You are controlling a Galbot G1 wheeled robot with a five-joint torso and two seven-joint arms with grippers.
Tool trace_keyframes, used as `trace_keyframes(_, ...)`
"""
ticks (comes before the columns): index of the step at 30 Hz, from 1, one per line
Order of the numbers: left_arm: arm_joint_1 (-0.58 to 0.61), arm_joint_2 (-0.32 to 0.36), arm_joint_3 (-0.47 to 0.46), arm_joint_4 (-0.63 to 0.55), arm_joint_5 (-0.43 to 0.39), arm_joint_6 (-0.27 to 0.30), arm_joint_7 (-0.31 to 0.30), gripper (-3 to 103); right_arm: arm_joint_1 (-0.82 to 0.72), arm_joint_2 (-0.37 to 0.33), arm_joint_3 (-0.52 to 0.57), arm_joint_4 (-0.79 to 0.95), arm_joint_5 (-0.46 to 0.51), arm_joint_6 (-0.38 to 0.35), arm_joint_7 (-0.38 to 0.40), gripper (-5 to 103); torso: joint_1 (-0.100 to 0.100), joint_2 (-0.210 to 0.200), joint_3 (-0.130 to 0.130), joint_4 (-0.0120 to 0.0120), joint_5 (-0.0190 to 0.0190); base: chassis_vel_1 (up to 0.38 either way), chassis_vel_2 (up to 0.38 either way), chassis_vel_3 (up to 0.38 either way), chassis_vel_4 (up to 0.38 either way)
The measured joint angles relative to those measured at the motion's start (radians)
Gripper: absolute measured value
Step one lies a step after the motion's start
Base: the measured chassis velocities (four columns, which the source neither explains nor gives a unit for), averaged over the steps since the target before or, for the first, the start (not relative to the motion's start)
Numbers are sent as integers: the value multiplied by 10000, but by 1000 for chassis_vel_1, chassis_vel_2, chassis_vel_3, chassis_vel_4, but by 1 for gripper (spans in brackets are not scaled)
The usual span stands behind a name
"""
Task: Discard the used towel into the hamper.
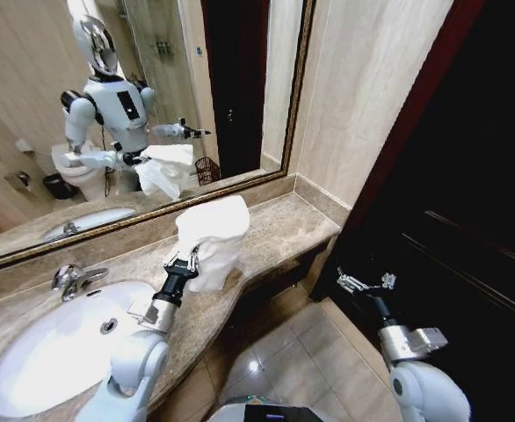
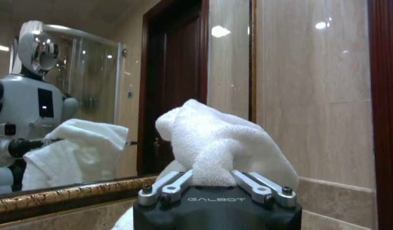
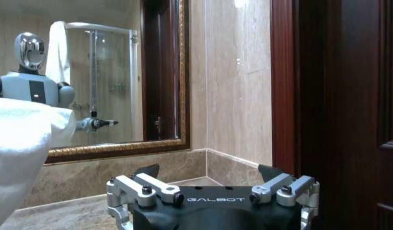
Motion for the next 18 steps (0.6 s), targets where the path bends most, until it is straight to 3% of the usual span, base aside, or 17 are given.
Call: trace_keyframes(18,93,-51,146,-300,215,-20,-24,7,-267,-61,125,4,187,295,-23,100,2,-1,1,1,0,78,-70,-68,75)
